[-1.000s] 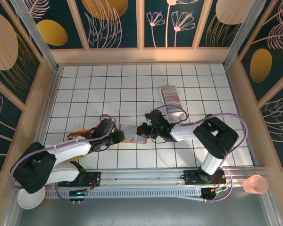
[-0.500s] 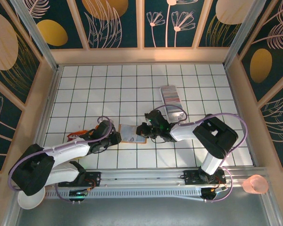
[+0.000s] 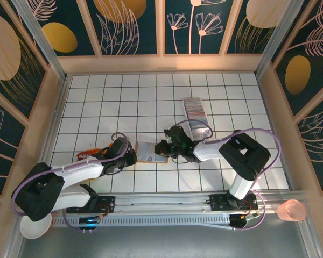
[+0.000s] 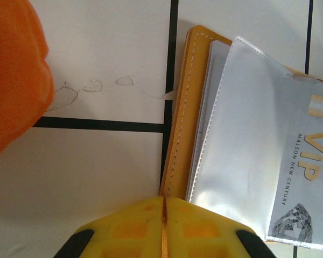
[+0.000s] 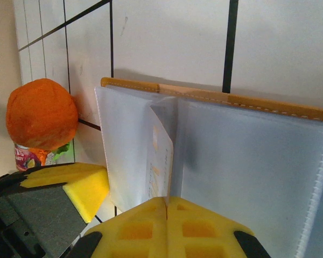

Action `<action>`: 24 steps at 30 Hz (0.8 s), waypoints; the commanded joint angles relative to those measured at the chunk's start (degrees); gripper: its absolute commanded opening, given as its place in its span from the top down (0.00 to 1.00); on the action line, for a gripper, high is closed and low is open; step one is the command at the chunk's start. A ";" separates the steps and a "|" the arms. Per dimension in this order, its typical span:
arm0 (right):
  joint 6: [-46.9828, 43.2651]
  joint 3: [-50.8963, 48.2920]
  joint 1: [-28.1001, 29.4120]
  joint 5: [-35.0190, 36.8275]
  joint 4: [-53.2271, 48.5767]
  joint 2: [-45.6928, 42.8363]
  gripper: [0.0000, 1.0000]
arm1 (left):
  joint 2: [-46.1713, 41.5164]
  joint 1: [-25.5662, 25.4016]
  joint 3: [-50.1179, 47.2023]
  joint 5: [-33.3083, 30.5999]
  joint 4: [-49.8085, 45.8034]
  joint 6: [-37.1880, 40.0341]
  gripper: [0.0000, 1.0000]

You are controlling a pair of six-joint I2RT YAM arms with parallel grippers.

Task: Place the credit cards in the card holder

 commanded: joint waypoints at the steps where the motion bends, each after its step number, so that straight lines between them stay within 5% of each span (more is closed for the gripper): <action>1: -0.41 1.67 1.04 -0.09 0.31 1.93 1.00 | 1.27 -0.42 -0.56 2.33 -0.72 0.52 0.92; 24: -3.25 6.85 0.96 -0.58 -7.53 4.56 1.00 | -0.76 -1.16 -1.48 1.86 -0.87 -0.23 0.94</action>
